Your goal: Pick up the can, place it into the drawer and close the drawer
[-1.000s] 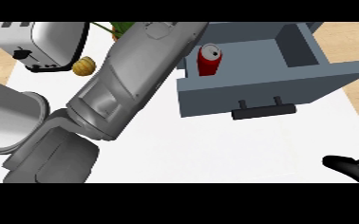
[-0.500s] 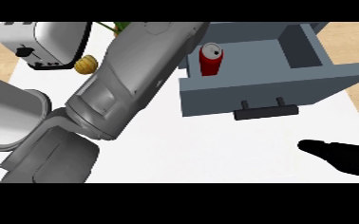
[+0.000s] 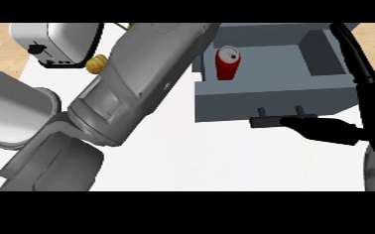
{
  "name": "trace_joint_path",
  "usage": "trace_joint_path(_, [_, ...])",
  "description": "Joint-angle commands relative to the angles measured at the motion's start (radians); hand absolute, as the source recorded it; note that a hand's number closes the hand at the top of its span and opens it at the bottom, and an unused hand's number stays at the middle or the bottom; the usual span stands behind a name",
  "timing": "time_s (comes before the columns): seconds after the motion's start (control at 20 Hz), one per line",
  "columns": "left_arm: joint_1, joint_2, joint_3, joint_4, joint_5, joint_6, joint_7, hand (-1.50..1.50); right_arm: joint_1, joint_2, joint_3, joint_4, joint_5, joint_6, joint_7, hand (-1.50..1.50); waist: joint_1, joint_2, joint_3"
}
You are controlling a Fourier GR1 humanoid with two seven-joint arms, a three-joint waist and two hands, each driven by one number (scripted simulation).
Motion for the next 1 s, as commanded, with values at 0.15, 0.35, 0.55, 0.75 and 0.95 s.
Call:
trace_joint_path(0.15, [0.007,0.0,-0.006,0.021,-0.014,-0.007,-0.027,-1.5,-0.081,0.01,0.108,0.274,0.215,-0.098,-0.111,-1.5,0.038,-0.009,0.0])
trace_joint_path(0.35, [0.018,0.003,-0.002,0.007,-0.021,-0.027,-0.012,-1.5,-0.109,0.034,0.164,0.401,0.349,-0.163,-0.097,-1.5,0.053,-0.016,-0.001])
trace_joint_path(0.55, [0.015,0.043,0.03,0.02,-0.013,-0.065,0.002,-1.5,-0.226,0.063,0.171,0.574,0.405,-0.226,-0.144,-1.5,0.053,-0.013,-0.001])
trace_joint_path(0.75, [0.058,0.084,0.026,-0.019,-0.025,-0.097,0.004,-1.5,-0.308,0.107,0.137,0.805,0.447,-0.355,-0.197,-1.5,0.083,-0.015,-0.001])
trace_joint_path(0.95, [0.087,0.084,0.013,-0.07,-0.048,-0.061,0.023,-1.5,-0.393,0.135,0.1,0.978,0.486,-0.455,-0.207,-1.5,0.095,-0.022,-0.001])
